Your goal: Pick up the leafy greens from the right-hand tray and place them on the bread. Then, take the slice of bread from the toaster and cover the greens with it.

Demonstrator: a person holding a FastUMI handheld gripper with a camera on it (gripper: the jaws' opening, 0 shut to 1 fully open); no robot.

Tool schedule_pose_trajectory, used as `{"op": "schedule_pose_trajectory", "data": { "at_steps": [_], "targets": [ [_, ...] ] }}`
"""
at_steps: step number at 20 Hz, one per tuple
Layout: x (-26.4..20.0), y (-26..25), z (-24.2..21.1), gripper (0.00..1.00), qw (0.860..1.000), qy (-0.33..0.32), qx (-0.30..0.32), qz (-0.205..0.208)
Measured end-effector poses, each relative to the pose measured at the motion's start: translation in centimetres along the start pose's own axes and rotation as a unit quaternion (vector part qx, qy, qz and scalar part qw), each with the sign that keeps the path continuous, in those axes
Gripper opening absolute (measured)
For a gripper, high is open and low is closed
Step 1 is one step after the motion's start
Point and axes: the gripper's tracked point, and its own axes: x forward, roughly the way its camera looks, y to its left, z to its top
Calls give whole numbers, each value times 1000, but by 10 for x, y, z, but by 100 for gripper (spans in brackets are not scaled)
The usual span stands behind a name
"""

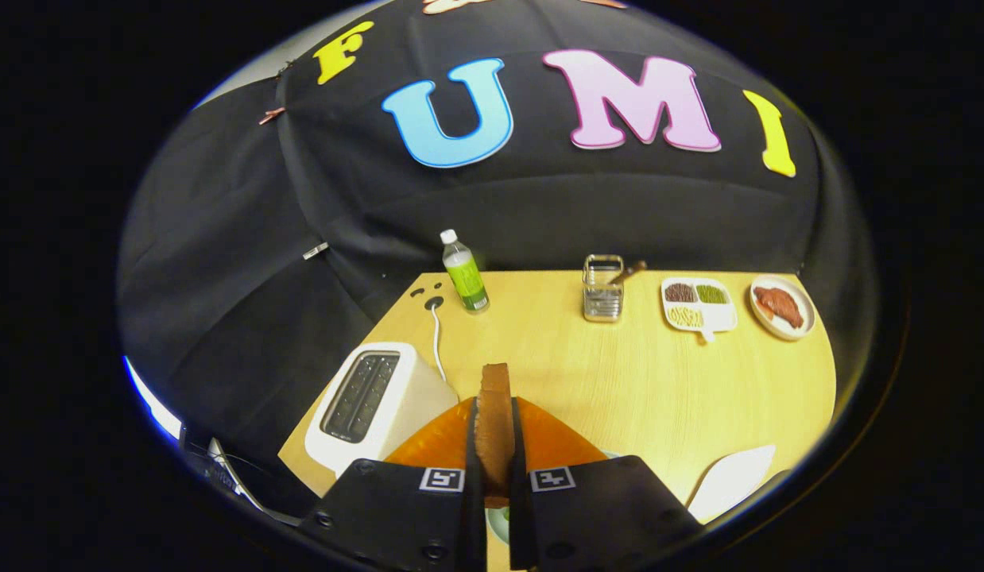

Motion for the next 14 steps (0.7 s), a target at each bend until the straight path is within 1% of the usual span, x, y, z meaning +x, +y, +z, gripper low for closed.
{"op": "schedule_pose_trajectory", "data": {
  "at_steps": [5, 10, 12, 14],
  "targets": [
    [8, -23, -49, 15, 998, 28, 49, 1],
    [19, -44, -91, 15, 992, 50, 113, -2],
    [22, -56, -102, 16, 992, 54, 116, -14],
    [22, -71, -109, 16, 992, 54, 106, -31]
  ]
}}
